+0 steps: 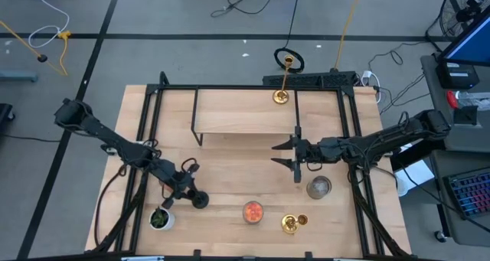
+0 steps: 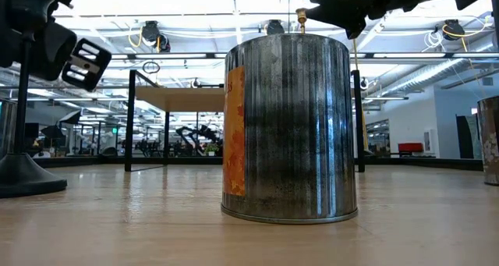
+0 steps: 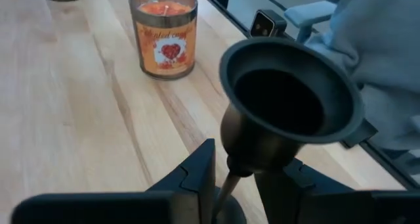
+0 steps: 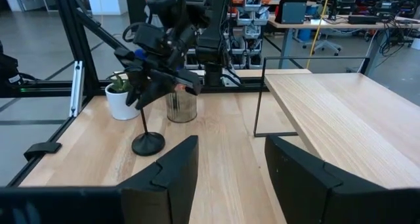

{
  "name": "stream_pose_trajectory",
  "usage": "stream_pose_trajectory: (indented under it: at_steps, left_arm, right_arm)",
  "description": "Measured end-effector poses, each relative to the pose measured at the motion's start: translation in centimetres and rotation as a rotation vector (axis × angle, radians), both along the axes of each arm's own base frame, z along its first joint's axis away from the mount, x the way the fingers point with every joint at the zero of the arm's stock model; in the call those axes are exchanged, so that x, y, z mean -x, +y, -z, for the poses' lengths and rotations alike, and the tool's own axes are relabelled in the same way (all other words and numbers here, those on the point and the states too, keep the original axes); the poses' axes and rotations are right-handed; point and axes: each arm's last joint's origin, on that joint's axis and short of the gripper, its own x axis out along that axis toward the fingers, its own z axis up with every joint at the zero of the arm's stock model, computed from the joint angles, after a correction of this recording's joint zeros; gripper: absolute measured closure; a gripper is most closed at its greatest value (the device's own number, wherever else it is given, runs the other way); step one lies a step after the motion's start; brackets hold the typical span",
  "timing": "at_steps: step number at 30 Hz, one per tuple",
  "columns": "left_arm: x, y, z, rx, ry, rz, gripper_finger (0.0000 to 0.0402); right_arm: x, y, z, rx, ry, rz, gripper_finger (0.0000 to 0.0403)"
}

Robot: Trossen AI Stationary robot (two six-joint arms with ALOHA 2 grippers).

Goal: Pick & Place candle stick holders
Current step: Put the black candle holder on the shelf

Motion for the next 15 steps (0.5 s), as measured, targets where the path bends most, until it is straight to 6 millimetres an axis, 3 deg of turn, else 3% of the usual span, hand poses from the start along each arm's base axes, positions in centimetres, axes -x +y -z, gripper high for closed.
stream_pose_trajectory:
  at_steps: [5, 15]
  left_arm:
    - [-0.1, 0.0, -0.2, -0.033, -0.054, 0.025, 0.0376]
    - [-1.4, -0.1, -3.2, 0.047, -0.300, -0.073, 0.0367]
  right_arm:
    - [0.0, 0.0, 0.0, 0.000, 0.000, 0.000, 0.0232]
    - [-0.2, 0.0, 0.2, 0.004, 0.009, 0.001, 0.0232]
